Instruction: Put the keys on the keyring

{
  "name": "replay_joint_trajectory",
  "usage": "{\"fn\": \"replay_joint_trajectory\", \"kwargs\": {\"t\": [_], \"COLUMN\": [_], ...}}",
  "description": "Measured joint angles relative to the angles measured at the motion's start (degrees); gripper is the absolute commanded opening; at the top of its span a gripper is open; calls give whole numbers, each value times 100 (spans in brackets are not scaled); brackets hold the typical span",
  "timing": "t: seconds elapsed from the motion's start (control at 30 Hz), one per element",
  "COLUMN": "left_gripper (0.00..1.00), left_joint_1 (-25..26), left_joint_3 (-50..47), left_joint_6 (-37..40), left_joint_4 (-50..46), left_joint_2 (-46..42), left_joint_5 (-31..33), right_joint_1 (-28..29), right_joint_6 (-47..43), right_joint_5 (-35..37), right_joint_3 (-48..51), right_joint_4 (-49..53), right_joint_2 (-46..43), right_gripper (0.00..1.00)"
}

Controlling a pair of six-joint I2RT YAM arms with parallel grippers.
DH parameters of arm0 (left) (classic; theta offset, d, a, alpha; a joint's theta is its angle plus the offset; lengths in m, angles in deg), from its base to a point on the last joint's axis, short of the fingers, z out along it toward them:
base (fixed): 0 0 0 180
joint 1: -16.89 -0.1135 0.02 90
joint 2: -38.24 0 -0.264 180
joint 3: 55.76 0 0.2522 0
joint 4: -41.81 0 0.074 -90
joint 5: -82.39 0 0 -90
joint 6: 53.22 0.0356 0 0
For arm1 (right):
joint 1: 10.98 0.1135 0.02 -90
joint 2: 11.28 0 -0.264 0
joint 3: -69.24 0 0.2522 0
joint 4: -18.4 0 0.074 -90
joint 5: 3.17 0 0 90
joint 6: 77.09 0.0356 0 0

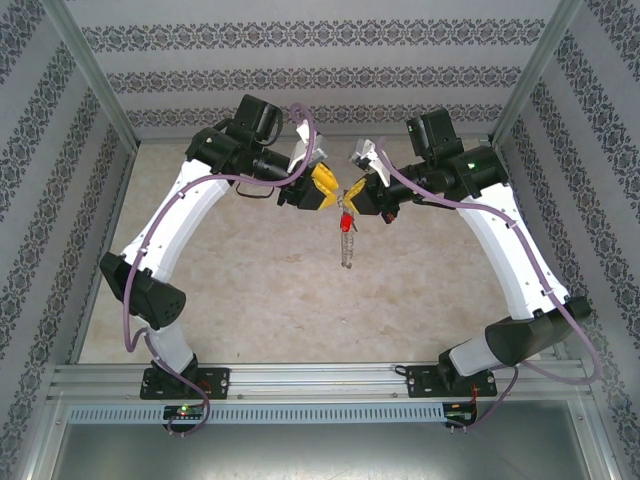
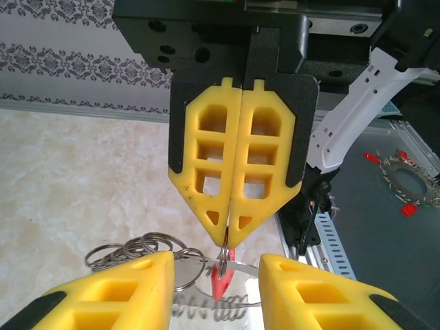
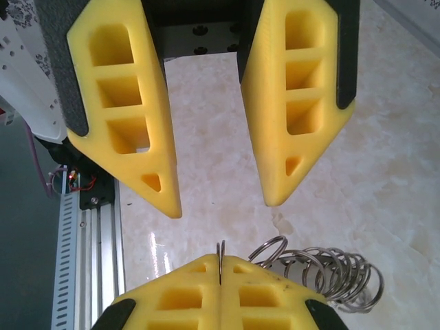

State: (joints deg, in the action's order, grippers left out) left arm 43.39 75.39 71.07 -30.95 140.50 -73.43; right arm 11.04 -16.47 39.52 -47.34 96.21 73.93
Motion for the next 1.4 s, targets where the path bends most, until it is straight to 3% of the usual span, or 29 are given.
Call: {"fn": "replay_joint_trajectory", "kwargs": {"t": [0.83,1.23,1.3,1.4], "left_gripper": [31,1,0,0], "left_joint_1": [98,129,125,125], "left_joint_3": [2,2,2,0], "left_joint_6": [-20,-2,0,-24], "left_joint_4": [0,-46,-48,-13], "left_joint_2": [293,328,328,328], "left_joint_5": [-282,-319,-315,-321], "right_joint_1": [0,-2,-2,-17], "right_joint_6": [-15,50,68,197], "right_joint_5": [59,109,127,151], "right_joint_3": [-20,-20,-20,2], "right_joint_4": [-133,-205,-208,-251], "right_joint_2": [7,2,0,-33], "right_gripper": [0,0,0,23]}}
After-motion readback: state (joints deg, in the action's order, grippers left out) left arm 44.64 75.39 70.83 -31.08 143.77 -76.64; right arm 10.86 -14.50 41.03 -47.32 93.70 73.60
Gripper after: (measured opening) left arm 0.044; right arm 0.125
